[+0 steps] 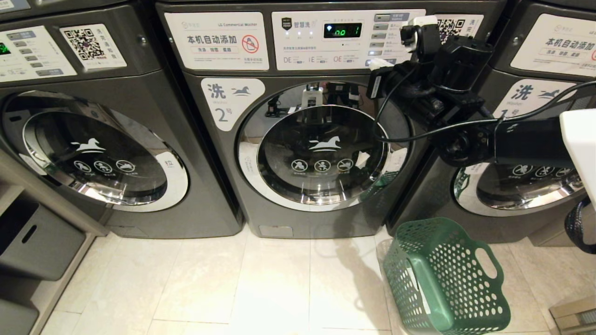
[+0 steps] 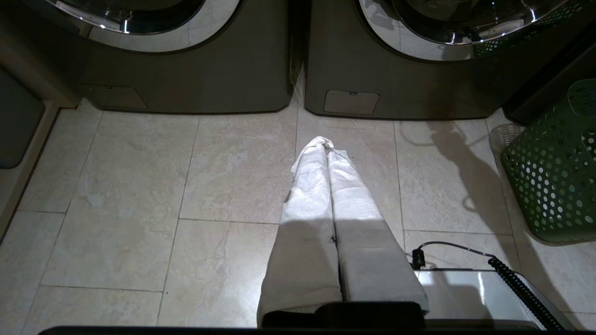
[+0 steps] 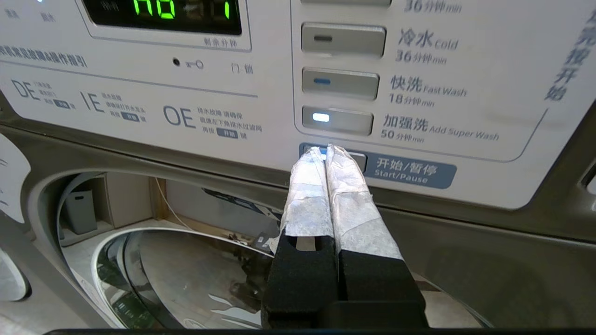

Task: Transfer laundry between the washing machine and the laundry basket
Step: Press the washing machine switch

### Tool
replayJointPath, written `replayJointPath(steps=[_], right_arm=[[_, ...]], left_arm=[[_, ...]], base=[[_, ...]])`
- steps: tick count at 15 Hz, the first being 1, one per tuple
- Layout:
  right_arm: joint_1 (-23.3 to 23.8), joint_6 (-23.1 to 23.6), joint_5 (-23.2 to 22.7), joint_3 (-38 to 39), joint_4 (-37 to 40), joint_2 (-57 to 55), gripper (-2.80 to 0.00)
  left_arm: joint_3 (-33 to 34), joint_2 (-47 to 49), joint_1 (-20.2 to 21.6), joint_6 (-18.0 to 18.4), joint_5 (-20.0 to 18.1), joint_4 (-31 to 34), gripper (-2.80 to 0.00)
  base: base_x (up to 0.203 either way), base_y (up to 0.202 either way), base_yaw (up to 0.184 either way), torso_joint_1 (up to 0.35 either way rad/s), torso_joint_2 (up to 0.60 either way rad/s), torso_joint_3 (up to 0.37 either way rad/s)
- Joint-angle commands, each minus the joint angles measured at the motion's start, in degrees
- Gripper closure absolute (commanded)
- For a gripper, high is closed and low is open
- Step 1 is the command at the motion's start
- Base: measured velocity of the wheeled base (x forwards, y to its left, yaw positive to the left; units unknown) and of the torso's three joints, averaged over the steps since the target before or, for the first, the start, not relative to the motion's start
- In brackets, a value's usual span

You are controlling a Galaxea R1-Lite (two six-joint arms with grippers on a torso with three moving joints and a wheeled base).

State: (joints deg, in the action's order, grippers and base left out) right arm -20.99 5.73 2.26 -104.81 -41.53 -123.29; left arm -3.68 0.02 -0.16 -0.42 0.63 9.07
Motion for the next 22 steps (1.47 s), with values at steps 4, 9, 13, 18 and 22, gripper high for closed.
replayJointPath(steps=[4,9,13,18,22], right_arm=[[0.0,0.1,-0.1,-1.3,-0.2,-1.3,0.0],[0.0,0.1,0.1,-4.4,-0.1,-2.7,0.0],[0.0,0.1,0.1,-3.6,-0.1,-2.5,0.0],[0.0,0.2,1.8,-2.1,0.1,-0.5,0.0],[0.0,0.1,1.8,2.4,-0.2,2.2,0.0]], left_arm=[[0.0,0.0,0.0,0.0,0.0,0.1,0.0],[0.0,0.0,0.0,0.0,0.0,0.1,0.0],[0.0,0.0,0.0,0.0,0.0,0.1,0.0],[0.0,0.0,0.0,0.0,0.0,0.1,0.0],[0.0,0.0,0.0,0.0,0.0,0.1,0.0]], base=[[0.0,0.0,0.0,0.0,0.0,0.0],[0.0,0.0,0.0,0.0,0.0,0.0],[0.0,0.0,0.0,0.0,0.0,0.0],[0.0,0.0,0.0,0.0,0.0,0.0],[0.0,0.0,0.0,0.0,0.0,0.0]])
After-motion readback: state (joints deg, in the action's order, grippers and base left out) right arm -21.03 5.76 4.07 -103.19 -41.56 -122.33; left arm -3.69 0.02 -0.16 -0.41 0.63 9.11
